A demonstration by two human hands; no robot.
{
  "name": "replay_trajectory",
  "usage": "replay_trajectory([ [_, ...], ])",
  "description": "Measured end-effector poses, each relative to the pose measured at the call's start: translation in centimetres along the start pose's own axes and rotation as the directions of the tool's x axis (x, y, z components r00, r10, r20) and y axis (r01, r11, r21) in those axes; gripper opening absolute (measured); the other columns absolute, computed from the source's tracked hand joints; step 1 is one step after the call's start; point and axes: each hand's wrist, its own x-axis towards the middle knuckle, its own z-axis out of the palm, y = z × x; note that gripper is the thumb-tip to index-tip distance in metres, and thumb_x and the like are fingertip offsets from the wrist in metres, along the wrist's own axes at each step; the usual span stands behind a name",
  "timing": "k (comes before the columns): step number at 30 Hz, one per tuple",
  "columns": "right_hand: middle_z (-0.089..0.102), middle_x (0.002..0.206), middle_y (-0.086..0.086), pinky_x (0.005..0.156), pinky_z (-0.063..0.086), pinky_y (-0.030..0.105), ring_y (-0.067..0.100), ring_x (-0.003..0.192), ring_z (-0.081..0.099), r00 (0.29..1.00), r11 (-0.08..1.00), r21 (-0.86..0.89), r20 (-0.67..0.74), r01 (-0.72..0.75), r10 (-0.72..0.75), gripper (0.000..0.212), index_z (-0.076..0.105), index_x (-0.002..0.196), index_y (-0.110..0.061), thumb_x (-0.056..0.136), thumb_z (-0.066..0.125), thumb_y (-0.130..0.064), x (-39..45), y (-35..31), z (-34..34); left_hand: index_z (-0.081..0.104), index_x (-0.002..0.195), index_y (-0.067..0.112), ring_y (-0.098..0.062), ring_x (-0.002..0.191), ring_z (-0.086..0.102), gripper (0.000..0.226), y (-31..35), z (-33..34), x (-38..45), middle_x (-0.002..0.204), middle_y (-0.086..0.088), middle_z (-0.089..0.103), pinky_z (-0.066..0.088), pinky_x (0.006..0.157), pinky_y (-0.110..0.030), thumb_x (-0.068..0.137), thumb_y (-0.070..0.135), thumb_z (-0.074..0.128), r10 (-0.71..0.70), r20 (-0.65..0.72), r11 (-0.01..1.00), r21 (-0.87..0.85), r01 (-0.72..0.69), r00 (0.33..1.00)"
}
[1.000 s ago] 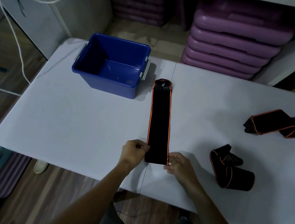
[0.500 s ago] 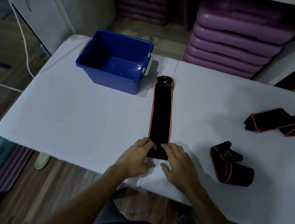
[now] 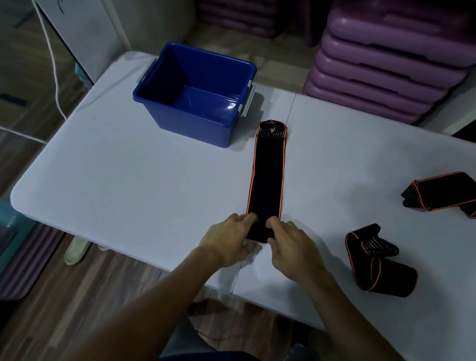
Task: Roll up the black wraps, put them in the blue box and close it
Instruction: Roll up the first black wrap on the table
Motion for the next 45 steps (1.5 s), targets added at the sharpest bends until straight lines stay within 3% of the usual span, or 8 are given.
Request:
replay_trajectory([
  [5,0.061,0.092,0.002,0.063,0.048,0.038,0.025,0.076,0.06,0.955,0.955,0.146,0.188,-0.259,0.23,0.035,0.039,0.117,-0.021,0.089,0.057,-0.013,2.6,0.2,-0.8,0.048,0.122,0.018,-0.03,0.088,0.063,0.028,0.0,-0.5,1.5,0.105,-0.008,0.068,0.057,0.075,-0.045,0.097,0.027,0.057,-0.122,0.004,0.983,-0.138,0.121,0.993],
  [9,0.058,0.086,0.003,0.066,0.052,0.042,0.026,0.078,0.057,0.934,0.912,0.201,0.071,-0.358,0.351,0.029,0.043,0.111,-0.019,0.091,0.063,-0.026,3.3,0.6,-0.2,0.056,0.124,0.017,-0.031,0.091,0.066,0.028,-0.2,-0.6,2.3,0.107,-0.008,0.069,0.057,0.079,-0.044,0.098,0.03,0.054,-0.21,0.023,0.963,-0.166,0.211,0.977],
  [13,0.063,0.101,0.002,0.07,0.055,0.04,0.026,0.092,0.057,0.971,0.998,0.032,-0.229,-0.06,0.066,0.016,0.062,0.102,-0.014,0.087,0.067,-0.016,2.5,0.8,1.0,0.06,0.127,0.018,-0.03,0.106,0.06,0.031,-0.1,-0.4,2.5,0.114,-0.009,0.059,0.054,0.081,-0.043,0.101,0.032,0.05,-0.194,-0.037,0.98,-0.062,0.191,0.98],
  [17,0.068,0.113,0.01,0.086,0.057,0.04,0.029,0.1,0.065,0.958,0.965,-0.2,-0.192,0.172,-0.211,0.035,0.068,0.112,-0.007,0.08,0.075,-0.019,1.7,1.5,2.2,0.054,0.136,0.017,-0.028,0.117,0.052,0.038,-0.1,-0.2,2.6,0.123,-0.01,0.052,0.05,0.075,-0.04,0.104,0.034,0.042,-0.16,-0.078,0.981,0.097,0.167,0.984],
  [23,0.071,0.104,0.012,0.09,0.057,0.038,0.03,0.097,0.068,0.953,0.945,-0.249,-0.161,0.211,-0.255,0.048,0.07,0.112,-0.002,0.069,0.084,-0.016,2.4,2.1,2.3,0.054,0.137,0.018,-0.022,0.122,0.049,0.038,-0.9,0.2,2.8,0.132,-0.002,0.054,0.056,0.078,-0.039,0.102,0.032,0.049,-0.046,-0.139,0.996,0.065,0.055,0.989],
  [30,0.058,0.111,0.006,0.09,0.051,0.035,0.027,0.105,0.054,0.99,0.992,-0.055,-0.074,0.115,-0.118,0.029,0.064,0.114,-0.008,0.087,0.059,-0.015,3.7,2.2,1.4,0.055,0.139,0.017,-0.019,0.123,0.044,0.051,-2.1,-0.8,3.8,0.138,0.002,0.05,0.054,0.084,-0.038,0.092,0.035,0.058,0.15,-0.032,0.984,0.103,-0.146,0.988],
  [39,0.063,0.104,0.013,0.081,0.051,0.045,0.032,0.096,0.058,0.983,0.967,0.178,0.058,-0.183,0.175,0.02,0.054,0.113,-0.01,0.095,0.05,-0.018,7.6,2.2,-0.9,0.057,0.112,0.014,-0.024,0.088,0.056,0.026,-0.8,-3.1,6.8,0.098,-0.003,0.058,0.047,0.072,-0.036,0.098,0.034,0.048,-0.117,0.0,0.987,-0.109,0.116,0.993],
  [45,0.059,0.1,0.009,0.076,0.053,0.044,0.031,0.092,0.055,0.97,0.98,0.096,-0.154,-0.173,0.187,0.015,0.062,0.099,-0.01,0.089,0.065,-0.021,7.9,1.9,-0.5,0.065,0.118,0.012,-0.022,0.122,0.044,0.035,-1.2,-2.4,7.8,0.144,0.002,0.044,0.052,0.075,-0.038,0.102,0.035,0.044,-0.051,-0.093,0.996,0.063,0.057,0.994],
])
